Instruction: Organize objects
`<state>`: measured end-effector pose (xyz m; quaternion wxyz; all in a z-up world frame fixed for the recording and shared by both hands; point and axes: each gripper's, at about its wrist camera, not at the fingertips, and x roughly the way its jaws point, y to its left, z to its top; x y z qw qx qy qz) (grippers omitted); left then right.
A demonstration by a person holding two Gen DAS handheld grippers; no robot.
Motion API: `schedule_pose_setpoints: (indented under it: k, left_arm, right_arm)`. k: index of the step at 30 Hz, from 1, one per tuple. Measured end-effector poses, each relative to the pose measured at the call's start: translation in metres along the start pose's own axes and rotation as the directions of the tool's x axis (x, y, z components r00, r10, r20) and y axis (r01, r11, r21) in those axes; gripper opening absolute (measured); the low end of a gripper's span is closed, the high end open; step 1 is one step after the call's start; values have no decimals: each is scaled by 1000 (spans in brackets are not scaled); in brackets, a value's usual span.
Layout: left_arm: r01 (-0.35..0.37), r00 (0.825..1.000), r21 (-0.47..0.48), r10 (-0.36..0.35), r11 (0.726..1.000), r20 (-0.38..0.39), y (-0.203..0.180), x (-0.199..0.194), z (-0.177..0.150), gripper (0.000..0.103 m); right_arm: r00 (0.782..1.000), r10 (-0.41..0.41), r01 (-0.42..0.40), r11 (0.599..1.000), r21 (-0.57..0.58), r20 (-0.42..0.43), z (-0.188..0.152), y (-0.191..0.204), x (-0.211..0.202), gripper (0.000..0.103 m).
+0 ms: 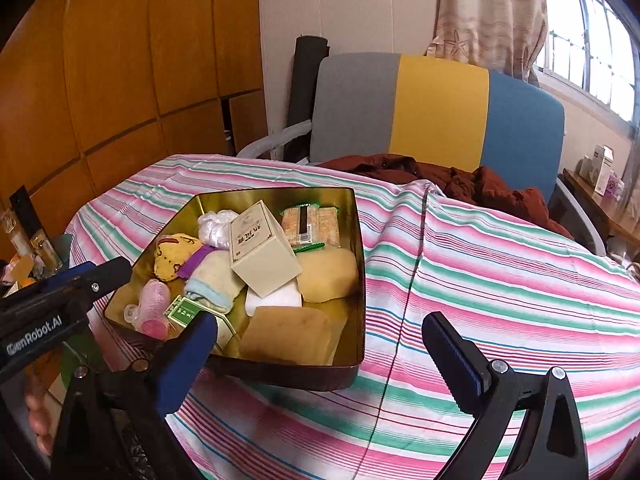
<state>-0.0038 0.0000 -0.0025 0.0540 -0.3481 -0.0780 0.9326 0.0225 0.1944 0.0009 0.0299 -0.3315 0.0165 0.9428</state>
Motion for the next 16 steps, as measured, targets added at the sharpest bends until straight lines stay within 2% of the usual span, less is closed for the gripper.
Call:
schedule_pose_setpoints:
  k: [7,13,16]
  left_arm:
    - [-10,1000,4,10,1000,-29,4,10,-2,56]
    - [-25,999,14,24,1000,26,6,7,-3,55]
    - [-24,1000,18,24,1000,18,6,8,-2,55]
  right_arm:
    - [1000,-6,6,1000,-27,-20,0,7,7,103]
    - [1000,-10,9,999,-32,-30,1,9,13,103]
    - [999,-11,11,999,-30,-30,1,9,14,103]
